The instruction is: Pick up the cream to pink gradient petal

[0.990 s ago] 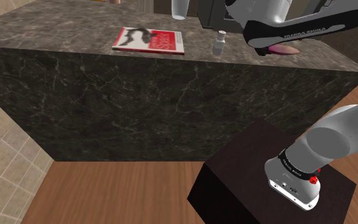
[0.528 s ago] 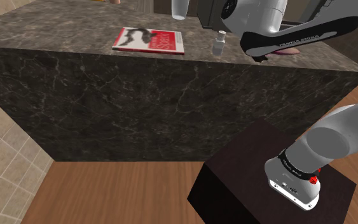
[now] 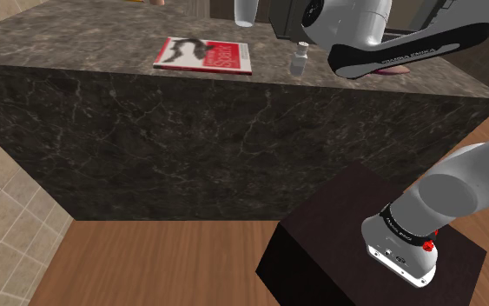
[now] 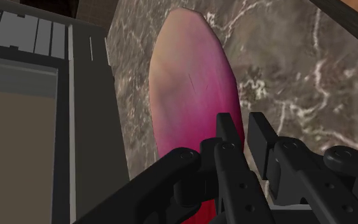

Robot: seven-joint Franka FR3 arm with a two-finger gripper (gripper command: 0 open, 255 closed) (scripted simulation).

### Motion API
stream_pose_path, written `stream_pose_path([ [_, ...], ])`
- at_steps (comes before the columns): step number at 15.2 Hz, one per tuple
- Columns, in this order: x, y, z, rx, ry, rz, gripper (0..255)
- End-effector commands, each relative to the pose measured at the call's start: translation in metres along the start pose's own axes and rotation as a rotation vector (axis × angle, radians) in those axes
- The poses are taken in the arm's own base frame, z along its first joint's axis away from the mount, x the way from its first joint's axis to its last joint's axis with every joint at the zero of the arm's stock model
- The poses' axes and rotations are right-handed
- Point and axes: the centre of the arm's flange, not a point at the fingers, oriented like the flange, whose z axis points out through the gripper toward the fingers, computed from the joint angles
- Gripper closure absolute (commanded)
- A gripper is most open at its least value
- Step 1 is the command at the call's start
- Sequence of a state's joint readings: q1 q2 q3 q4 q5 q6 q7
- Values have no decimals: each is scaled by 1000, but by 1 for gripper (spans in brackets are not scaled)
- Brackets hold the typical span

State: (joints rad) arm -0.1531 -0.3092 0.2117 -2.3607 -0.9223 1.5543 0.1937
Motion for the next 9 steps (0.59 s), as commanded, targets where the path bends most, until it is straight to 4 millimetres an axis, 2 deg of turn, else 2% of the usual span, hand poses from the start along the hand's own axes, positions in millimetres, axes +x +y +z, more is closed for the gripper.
stream_pose_path([
  [1, 0, 0, 0, 0, 0, 0, 255],
  [2, 0, 0, 0, 0, 0, 0, 255],
  [9, -12, 30, -17, 0, 0, 0, 255],
])
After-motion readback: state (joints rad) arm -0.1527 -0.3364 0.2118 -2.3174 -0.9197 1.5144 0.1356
